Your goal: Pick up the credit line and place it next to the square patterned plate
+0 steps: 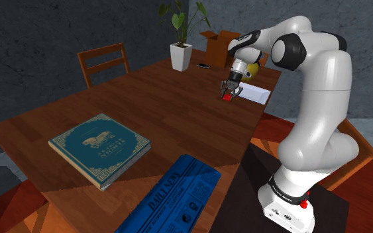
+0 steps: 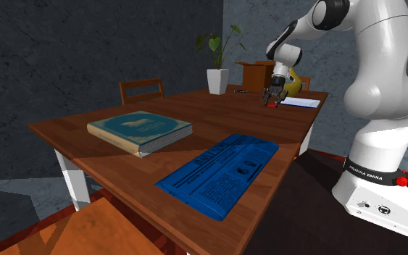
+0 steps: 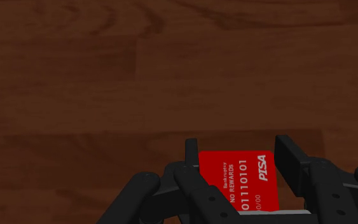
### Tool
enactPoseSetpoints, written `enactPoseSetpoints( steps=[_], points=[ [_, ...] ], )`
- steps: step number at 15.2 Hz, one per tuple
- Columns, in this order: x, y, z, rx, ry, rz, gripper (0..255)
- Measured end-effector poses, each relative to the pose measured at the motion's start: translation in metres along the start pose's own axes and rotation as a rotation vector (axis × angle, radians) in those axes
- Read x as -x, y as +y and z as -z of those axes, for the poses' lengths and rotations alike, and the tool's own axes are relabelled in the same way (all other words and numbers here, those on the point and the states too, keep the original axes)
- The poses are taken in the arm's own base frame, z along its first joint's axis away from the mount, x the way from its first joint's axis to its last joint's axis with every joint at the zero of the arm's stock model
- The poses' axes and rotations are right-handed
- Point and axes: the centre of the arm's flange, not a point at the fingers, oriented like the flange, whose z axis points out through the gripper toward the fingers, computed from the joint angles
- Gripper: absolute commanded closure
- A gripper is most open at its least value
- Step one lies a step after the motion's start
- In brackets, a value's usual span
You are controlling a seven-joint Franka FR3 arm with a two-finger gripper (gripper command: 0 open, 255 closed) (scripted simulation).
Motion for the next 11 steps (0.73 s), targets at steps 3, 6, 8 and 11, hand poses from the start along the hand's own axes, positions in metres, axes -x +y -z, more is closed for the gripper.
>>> enactPoseSetpoints(
  steps=[3,6,8,11],
  points=[
    [0.0,0.0,0.0,0.0,0.0,0.0,0],
    [0.0,0.0,0.0,0.0,0.0,0.0,0],
    [0.0,0.0,0.0,0.0,0.0,0.0,0],
    [-0.001,0.0,0.026,-0.001,0.001,0.0,0]
  ],
)
